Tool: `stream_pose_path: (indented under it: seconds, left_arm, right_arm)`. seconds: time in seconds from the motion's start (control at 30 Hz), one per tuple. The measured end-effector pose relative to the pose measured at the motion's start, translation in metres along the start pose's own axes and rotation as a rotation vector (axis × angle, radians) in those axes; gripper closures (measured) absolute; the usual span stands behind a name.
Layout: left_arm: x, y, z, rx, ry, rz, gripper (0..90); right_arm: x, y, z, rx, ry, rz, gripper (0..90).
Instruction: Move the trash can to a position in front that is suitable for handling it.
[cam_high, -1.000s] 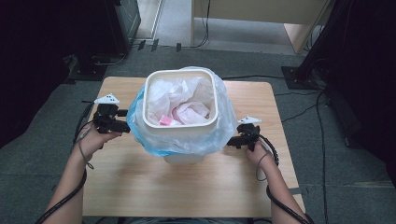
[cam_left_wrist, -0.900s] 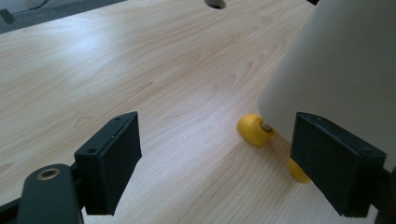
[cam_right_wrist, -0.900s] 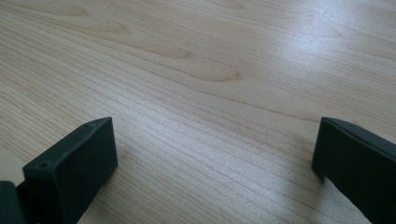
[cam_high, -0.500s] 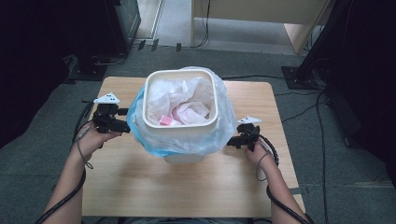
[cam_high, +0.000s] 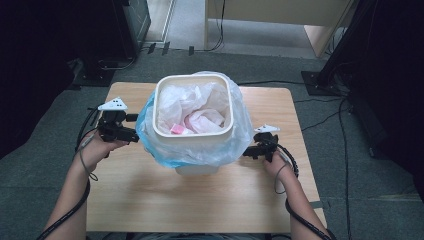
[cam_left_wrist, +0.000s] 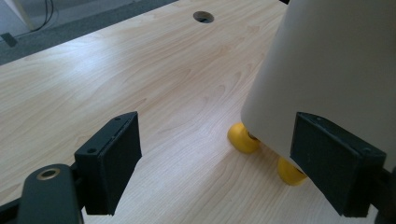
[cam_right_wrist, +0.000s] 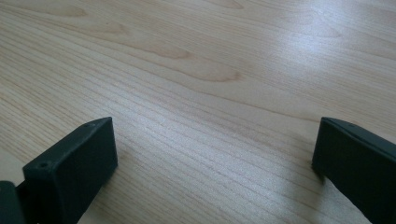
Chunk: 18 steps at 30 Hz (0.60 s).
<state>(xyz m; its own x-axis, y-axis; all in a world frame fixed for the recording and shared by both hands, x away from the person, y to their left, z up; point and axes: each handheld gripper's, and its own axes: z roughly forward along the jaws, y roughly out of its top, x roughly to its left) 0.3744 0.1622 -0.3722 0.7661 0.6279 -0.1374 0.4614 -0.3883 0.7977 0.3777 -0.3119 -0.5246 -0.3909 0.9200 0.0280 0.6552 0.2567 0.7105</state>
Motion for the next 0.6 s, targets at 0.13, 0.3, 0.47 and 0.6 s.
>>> stream_pose_path:
  seconds: [0.13, 0.3, 0.47, 0.6]
  left_arm:
    - [-0.001, 0.0, -0.002, -0.022, 0.0, 0.018, 15.9]
    - [-0.002, 0.001, -0.005, -0.026, 0.003, 0.024, 15.9]
    - [-0.001, 0.003, -0.008, -0.018, 0.005, 0.002, 15.8]
    - [-0.001, 0.005, -0.011, -0.017, -0.007, -0.003, 15.8]
  right_arm:
    - [0.0, 0.0, 0.0, 0.0, 0.0, 0.0, 0.0]
    - [0.0, 0.0, 0.0, 0.0, 0.0, 0.0, 0.0]
    - [0.0, 0.0, 0.0, 0.0, 0.0, 0.0, 0.0]
    - [0.0, 0.0, 0.0, 0.0, 0.0, 0.0, 0.0]
